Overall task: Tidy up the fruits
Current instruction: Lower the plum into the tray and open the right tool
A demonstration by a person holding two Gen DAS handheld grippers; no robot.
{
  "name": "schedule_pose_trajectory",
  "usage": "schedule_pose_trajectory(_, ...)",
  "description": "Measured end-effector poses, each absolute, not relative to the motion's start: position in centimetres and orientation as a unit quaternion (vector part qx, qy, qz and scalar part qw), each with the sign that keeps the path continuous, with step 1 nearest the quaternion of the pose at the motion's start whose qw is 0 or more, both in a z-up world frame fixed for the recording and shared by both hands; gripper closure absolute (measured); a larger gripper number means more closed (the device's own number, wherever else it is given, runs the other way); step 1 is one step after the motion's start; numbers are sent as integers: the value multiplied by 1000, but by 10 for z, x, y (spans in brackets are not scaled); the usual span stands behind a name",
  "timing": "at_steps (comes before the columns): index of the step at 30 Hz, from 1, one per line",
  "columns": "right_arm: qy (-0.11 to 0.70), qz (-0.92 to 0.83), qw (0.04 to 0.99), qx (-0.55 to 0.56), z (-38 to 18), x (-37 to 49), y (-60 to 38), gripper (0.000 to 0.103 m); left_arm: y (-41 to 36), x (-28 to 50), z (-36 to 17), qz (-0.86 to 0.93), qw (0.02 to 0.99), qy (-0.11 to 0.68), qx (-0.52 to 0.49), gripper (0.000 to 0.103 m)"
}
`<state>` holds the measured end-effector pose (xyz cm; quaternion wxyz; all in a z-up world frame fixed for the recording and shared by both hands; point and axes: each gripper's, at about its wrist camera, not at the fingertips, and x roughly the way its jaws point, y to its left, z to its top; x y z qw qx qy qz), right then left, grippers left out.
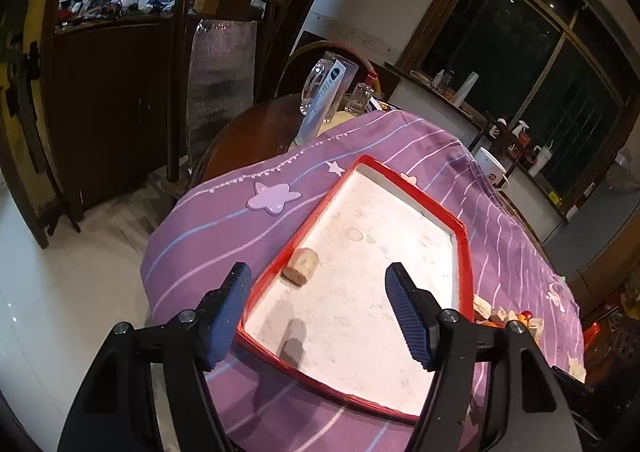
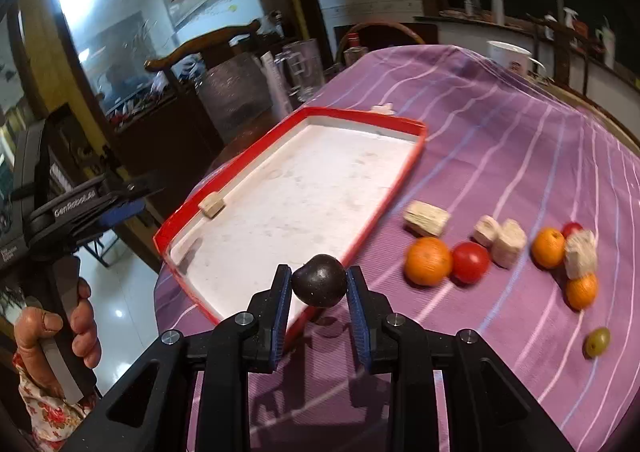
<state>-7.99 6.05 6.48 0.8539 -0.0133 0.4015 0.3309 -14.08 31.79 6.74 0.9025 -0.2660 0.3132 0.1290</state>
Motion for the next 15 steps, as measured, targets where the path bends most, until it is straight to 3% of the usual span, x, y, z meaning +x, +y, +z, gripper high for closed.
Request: schedule_pose_trajectory(15, 398, 244, 884, 33, 71, -58, -49, 72, 248, -116, 72, 52, 913, 346, -210, 34)
